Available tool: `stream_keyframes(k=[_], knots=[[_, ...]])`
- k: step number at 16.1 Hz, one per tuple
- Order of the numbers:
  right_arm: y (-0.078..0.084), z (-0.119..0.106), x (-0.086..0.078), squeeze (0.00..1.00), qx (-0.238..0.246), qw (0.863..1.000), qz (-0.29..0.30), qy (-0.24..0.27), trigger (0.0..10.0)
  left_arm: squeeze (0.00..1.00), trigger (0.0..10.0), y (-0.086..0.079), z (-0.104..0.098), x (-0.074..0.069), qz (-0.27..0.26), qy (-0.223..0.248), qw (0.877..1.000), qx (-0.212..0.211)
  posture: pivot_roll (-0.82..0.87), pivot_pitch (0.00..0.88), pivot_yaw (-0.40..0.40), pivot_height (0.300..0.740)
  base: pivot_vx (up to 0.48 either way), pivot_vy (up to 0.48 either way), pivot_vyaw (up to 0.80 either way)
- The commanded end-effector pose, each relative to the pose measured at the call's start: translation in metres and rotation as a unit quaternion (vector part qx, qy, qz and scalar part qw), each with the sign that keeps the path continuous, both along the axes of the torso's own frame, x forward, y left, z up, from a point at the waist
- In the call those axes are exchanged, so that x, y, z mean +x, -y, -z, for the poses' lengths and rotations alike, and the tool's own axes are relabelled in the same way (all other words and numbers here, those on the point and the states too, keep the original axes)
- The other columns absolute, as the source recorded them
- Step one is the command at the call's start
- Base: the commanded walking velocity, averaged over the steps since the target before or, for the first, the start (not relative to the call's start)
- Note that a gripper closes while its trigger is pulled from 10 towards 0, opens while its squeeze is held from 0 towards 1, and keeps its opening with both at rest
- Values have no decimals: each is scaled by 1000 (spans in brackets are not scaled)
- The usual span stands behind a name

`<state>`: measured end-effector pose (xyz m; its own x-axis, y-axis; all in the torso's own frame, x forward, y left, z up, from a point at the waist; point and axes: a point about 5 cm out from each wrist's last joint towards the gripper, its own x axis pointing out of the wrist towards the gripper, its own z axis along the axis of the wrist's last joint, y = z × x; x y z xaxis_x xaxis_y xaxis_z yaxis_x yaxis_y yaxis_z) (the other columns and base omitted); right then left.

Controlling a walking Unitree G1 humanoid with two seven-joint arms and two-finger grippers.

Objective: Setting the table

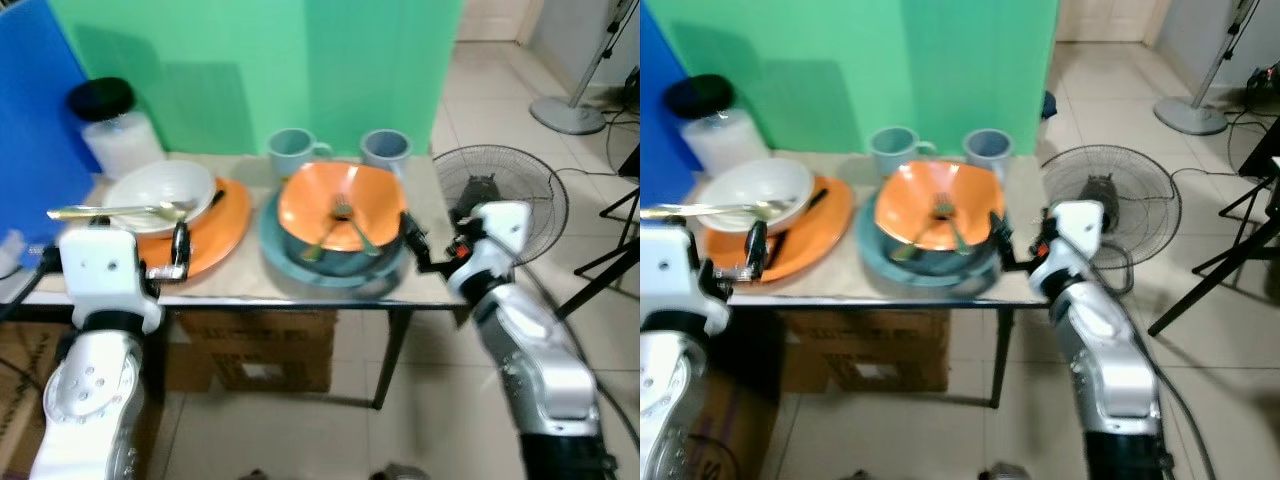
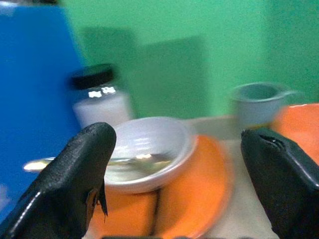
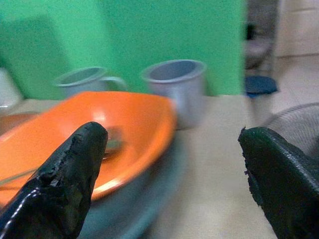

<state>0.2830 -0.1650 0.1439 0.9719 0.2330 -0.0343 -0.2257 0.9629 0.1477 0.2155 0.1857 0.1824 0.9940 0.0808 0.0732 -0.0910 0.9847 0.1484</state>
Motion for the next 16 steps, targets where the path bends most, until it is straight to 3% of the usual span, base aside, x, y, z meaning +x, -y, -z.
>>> stream_keyframes(k=[1,4,7,8,10,12,14,15,16], knots=[[-5,-7,2,0,8,1000,-6,9,10000,0,10000,-6,-3,-1,-9,1,1000,9,0,55,50,740,349,0,0],[-3,-13,4,0,5,1000,-17,11,10000,0,10000,-7,-5,1,-6,3,1000,9,-8,47,52,740,334,0,0],[-3,-17,6,0,-2,999,-42,-1,10000,0,10000,-3,-3,1,6,-3,1000,4,-9,38,45,740,0,0,0],[-9,-23,10,0,27,995,-93,-34,10000,0,10000,0,-1,3,24,-13,1000,11,-11,29,39,740,0,0,0],[-14,-29,12,0,34,990,-124,-51,10000,0,10000,2,1,4,41,-24,999,14,-12,25,38,740,0,0,0],[-21,-40,17,0,-23,983,-178,-45,10000,0,10000,5,6,5,77,-50,995,32,-16,21,34,740,0,0,0],[-28,-50,26,0,-17,976,-210,-60,10000,0,10000,5,8,7,104,-66,991,45,-19,23,27,740,0,0,0],[-32,-56,31,784,-25,970,-231,-69,10000,0,10000,4,7,9,123,-71,989,51,-21,29,23,740,0,0,0],[-32,-57,32,784,-29,968,-238,-73,10000,0,10000,4,6,10,127,-71,988,54,-21,29,23,740,0,0,0]])
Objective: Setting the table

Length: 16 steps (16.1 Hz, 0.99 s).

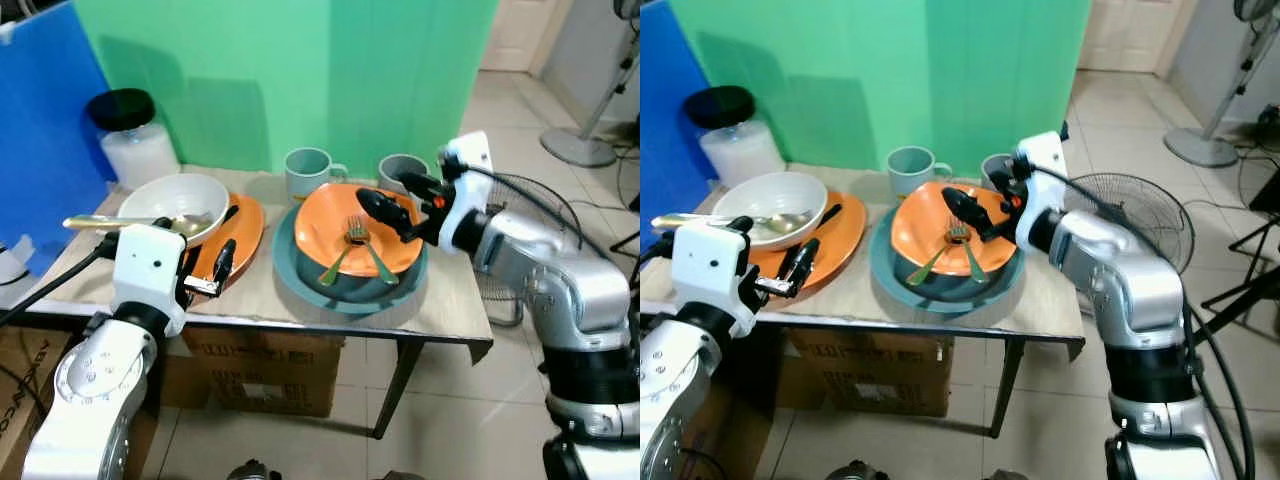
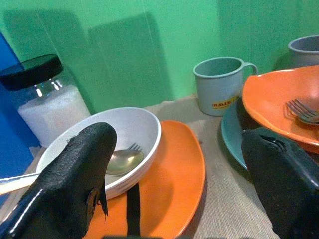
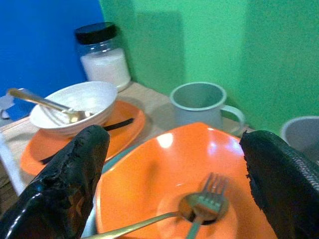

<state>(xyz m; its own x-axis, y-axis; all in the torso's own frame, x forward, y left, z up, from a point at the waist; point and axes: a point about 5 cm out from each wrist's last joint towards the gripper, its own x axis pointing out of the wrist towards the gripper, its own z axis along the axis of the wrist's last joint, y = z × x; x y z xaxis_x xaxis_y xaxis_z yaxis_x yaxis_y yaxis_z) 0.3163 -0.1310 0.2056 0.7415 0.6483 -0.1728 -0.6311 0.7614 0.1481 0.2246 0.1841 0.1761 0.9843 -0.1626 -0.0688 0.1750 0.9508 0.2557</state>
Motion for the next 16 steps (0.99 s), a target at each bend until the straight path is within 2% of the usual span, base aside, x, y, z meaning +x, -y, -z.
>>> stream_keyframes(k=[1,2,5,6,9,10,11,13,14,15,16], knots=[[-6,1,2,1000,-30,999,-28,-34,10000,0,10000,0,-1,4,20,-11,1000,4,-33,38,24,740,0,0,0],[-12,1,4,1000,-67,995,-50,-56,10000,0,10000,-1,-1,5,34,-18,999,10,-36,40,26,740,0,0,0],[-24,3,7,1000,-121,985,-75,-93,10000,0,10000,2,0,8,63,-34,997,19,-44,51,26,740,0,0,0],[-29,5,9,1000,-150,979,-78,-113,10000,0,10000,6,-1,8,81,-38,996,19,-44,53,24,740,0,0,0],[-39,7,9,1000,-190,966,-102,-140,10000,0,10000,21,-3,1,161,-58,985,-1,-47,62,13,740,0,0,0],[-40,9,8,0,-205,960,-105,-156,10000,0,10000,24,-4,-1,181,-63,981,-3,-48,63,12,740,0,0,0],[-41,12,9,0,-212,957,-101,-172,10000,0,10000,28,-5,-3,204,-70,977,-2,-50,65,11,740,0,0,0],[-42,16,10,0,-228,952,-90,-182,10000,0,10000,29,-6,-3,213,-71,974,3,-52,67,10,740,0,0,0],[-41,17,11,0,-232,950,-84,-192,9569,0,10000,31,-6,-4,220,-73,973,5,-52,66,9,740,0,0,0],[-41,18,11,0,-231,948,-79,-204,5490,0,10000,32,-7,-5,227,-75,971,5,-54,66,8,740,0,0,0],[-42,19,11,0,-233,947,-79,-209,5294,0,10000,33,-7,-5,232,-78,969,5,-55,66,8,740,0,0,0]])
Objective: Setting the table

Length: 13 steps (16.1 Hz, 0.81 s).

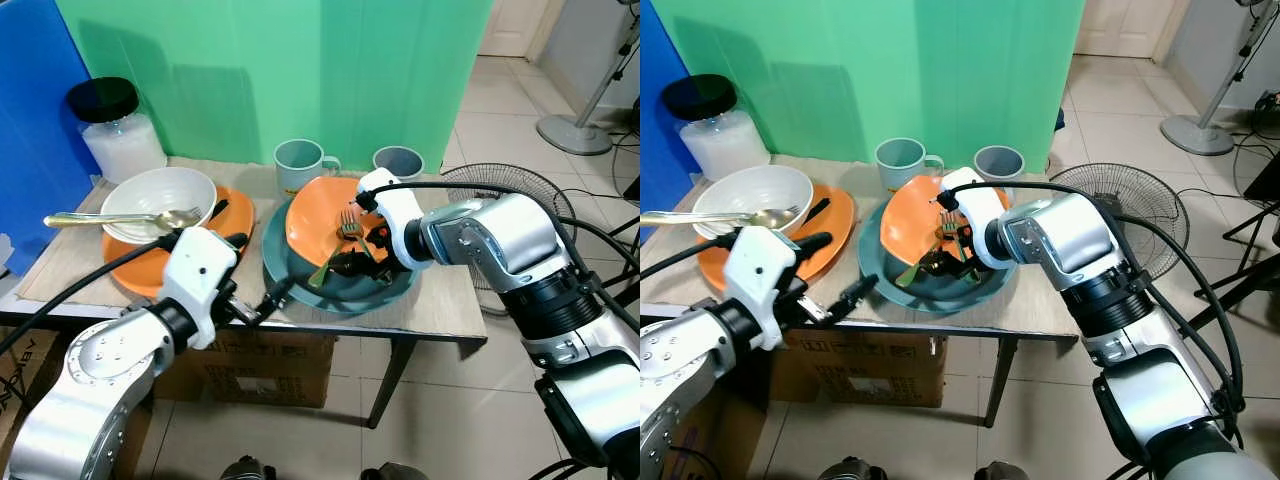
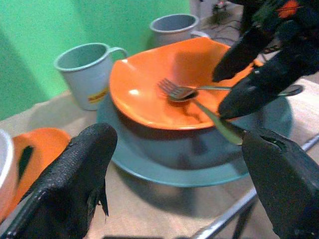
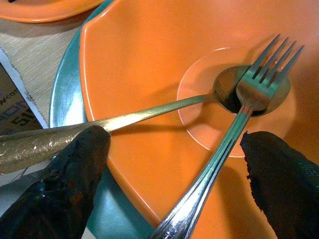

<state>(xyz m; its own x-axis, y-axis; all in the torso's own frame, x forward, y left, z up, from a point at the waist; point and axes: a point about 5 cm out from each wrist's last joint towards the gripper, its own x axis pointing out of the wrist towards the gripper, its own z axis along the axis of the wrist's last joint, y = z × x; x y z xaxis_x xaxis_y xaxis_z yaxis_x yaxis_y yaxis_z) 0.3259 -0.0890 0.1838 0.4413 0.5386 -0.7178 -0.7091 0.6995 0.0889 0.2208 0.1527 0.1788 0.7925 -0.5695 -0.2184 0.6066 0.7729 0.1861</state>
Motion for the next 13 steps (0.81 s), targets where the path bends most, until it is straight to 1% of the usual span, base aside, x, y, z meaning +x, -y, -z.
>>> stream_keyframes(k=[1,2,4,5,6,7,13], knots=[[0,-3,1,0,-7,1000,5,-2,5294,0,10000,2,-4,-2,12,5,1000,5,-55,66,8,740,0,0,0],[-2,-1,2,0,-11,1000,13,-2,4314,0,10000,4,-5,-3,23,2,1000,5,-60,65,11,740,0,0,0],[-3,-1,4,0,-11,1000,21,-1,3569,0,10000,5,-5,-3,24,3,1000,5,-60,65,10,740,0,0,0],[-4,-1,5,0,-13,1000,27,0,2588,0,10000,5,-6,-3,23,3,1000,5,-60,64,10,740,0,0,0],[-5,-1,6,0,-14,999,30,1,627,0,10000,4,-6,-3,23,3,1000,5,-60,64,9,740,0,0,0],[-4,0,7,0,-15,999,33,1,0,0,10000,4,-6,-3,23,3,1000,7,-60,64,9,740,0,0,0],[-2,1,13,0,-23,999,45,2,0,0,10000,5,-6,-3,26,2,1000,7,-59,62,6,740,0,0,0]])
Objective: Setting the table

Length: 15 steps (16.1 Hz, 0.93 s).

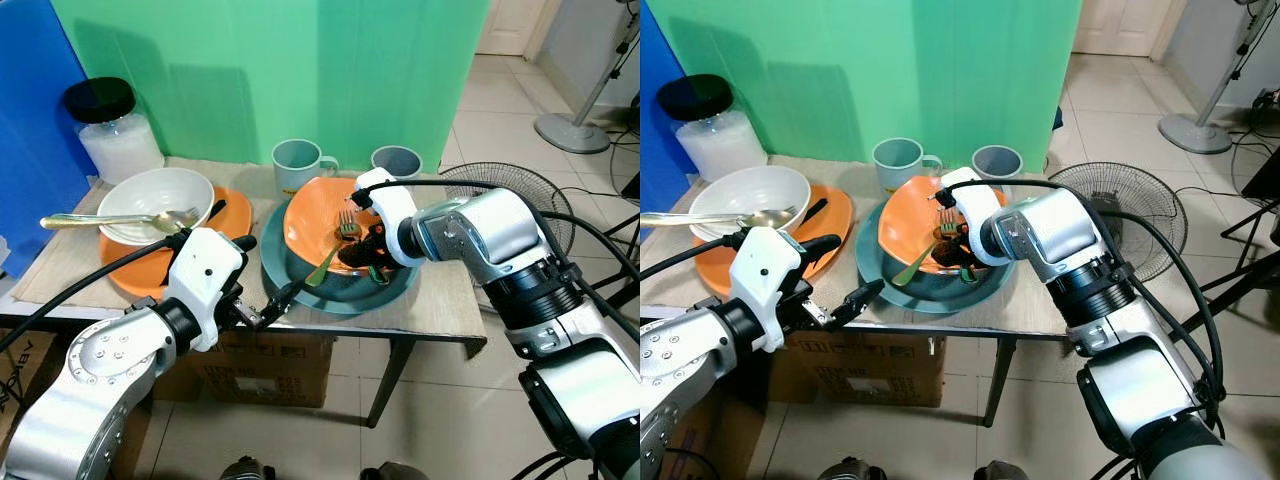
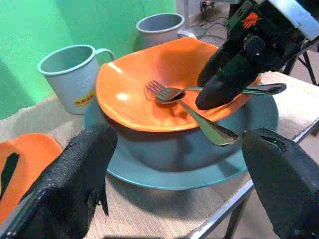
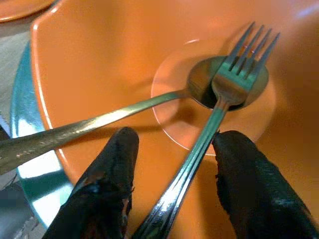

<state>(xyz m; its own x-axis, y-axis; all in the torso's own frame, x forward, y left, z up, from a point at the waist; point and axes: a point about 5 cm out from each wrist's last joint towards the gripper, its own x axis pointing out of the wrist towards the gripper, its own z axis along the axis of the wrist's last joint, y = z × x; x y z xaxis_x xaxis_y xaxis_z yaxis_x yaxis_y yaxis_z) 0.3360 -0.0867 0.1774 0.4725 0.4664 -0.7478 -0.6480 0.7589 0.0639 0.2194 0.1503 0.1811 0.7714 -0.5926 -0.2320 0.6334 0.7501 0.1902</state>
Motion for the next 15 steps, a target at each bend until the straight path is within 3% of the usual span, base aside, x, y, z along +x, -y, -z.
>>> stream_keyframes(k=[1,15], knots=[[0,-5,3,0,-1,1000,4,9,0,0,10000,3,-4,-2,10,6,1000,1,-59,62,5,740,0,0,0],[-5,-5,7,0,-1,1000,4,20,0,0,10000,1,-3,-2,6,7,1000,7,-55,57,8,740,0,0,0]])
